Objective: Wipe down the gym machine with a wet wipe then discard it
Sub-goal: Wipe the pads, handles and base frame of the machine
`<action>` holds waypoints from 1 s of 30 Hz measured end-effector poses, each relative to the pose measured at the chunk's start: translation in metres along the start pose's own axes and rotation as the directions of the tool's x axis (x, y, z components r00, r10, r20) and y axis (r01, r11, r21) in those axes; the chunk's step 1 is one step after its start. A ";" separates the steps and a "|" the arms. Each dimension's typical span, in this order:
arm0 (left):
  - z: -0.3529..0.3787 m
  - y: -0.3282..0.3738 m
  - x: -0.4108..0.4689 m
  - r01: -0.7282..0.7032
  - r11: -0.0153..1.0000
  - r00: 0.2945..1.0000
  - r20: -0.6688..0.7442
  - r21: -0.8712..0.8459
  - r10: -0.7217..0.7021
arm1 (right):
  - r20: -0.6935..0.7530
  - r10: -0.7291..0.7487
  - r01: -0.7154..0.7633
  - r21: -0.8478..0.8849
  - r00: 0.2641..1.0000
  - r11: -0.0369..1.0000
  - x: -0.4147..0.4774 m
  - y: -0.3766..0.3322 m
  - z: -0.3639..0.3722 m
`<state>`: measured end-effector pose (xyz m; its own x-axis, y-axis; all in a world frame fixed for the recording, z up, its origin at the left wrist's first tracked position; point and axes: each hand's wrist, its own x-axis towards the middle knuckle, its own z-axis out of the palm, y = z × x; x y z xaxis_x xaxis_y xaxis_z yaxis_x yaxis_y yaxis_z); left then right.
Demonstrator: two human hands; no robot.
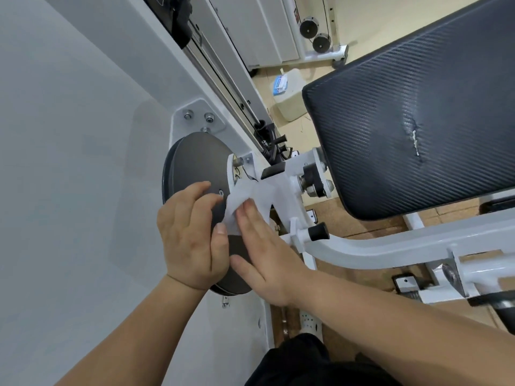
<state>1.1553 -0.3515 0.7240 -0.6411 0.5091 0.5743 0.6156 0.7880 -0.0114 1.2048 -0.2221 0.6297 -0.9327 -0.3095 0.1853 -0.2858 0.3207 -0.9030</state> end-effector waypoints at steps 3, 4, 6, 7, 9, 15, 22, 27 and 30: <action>0.000 -0.001 0.002 0.040 0.999 0.999 -0.013 -0.022 -0.041 | -0.002 -0.039 0.039 -0.047 0.999 0.998 0.016 0.010 -0.008; 0.000 -0.002 0.002 0.048 0.998 0.999 -0.018 -0.029 -0.049 | -0.008 -0.042 0.041 -0.059 0.999 0.997 0.027 0.010 -0.013; -0.001 -0.002 0.001 0.052 0.998 0.998 -0.021 -0.048 -0.053 | -0.023 -0.056 0.054 -0.079 0.998 0.995 0.048 0.008 -0.024; -0.001 -0.003 0.000 0.062 0.996 0.998 -0.026 -0.061 -0.064 | -0.024 -0.075 0.072 -0.111 0.997 0.991 0.055 0.007 -0.030; -0.002 -0.004 -0.001 0.087 0.993 0.995 -0.047 -0.084 -0.091 | -0.005 -0.124 0.120 -0.212 0.992 0.970 0.062 0.006 -0.039; -0.002 -0.006 -0.004 0.153 0.980 0.978 -0.124 -0.127 -0.169 | 0.259 -0.300 0.397 -0.591 0.918 0.702 0.026 0.021 -0.053; -0.007 -0.009 -0.006 0.258 0.925 0.922 -0.214 -0.278 -0.322 | 0.479 -0.241 0.537 -0.747 0.844 0.392 0.068 -0.002 -0.097; -0.009 -0.012 -0.004 0.421 0.855 0.846 -0.207 -0.304 -0.491 | 0.420 -0.043 0.385 -0.782 0.907 0.489 0.087 -0.009 -0.106; -0.008 -0.020 -0.016 0.477 0.827 0.831 -0.154 -0.299 -0.535 | 0.390 -0.073 0.370 -0.773 0.918 0.516 0.067 -0.012 -0.088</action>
<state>1.1563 -0.3779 0.7214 -0.7913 -0.0517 0.6093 0.3401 0.7908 0.5088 1.1260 -0.1677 0.6870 -0.7493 -0.6568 0.0848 -0.6623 0.7428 -0.0979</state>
